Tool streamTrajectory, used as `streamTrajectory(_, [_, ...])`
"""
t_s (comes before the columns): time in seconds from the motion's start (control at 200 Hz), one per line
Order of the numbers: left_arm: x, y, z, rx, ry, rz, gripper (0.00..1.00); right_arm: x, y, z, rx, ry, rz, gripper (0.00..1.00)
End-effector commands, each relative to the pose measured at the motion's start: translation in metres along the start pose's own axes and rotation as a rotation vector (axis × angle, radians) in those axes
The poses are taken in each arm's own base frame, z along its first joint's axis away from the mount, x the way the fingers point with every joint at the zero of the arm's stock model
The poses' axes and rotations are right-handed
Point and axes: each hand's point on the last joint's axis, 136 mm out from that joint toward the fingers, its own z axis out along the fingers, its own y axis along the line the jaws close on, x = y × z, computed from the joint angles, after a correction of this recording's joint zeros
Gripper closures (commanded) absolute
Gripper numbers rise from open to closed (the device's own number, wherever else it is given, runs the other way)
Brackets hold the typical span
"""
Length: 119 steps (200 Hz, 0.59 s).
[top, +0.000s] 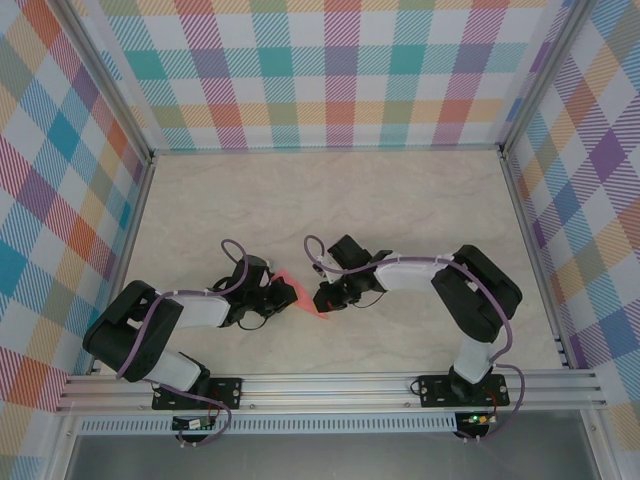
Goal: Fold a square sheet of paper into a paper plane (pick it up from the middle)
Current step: Fold the wing for the fifth time at the center of the table.
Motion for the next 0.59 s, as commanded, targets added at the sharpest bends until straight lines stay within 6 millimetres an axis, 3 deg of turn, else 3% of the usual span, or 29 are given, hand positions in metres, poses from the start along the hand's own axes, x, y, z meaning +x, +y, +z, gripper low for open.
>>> streamTrajectory(0.0, [0.002, 0.014, -0.001, -0.063, 0.006, -0.008, 0.94, 0.004, 0.0, 0.007, -0.006, 0.027, 0.012, 0.99])
streamTrajectory(0.59, [0.004, 0.027, 0.003, -0.123, 0.023, -0.032, 0.95, 0.038, -0.02, 0.011, 0.034, 0.114, 0.038, 1.0])
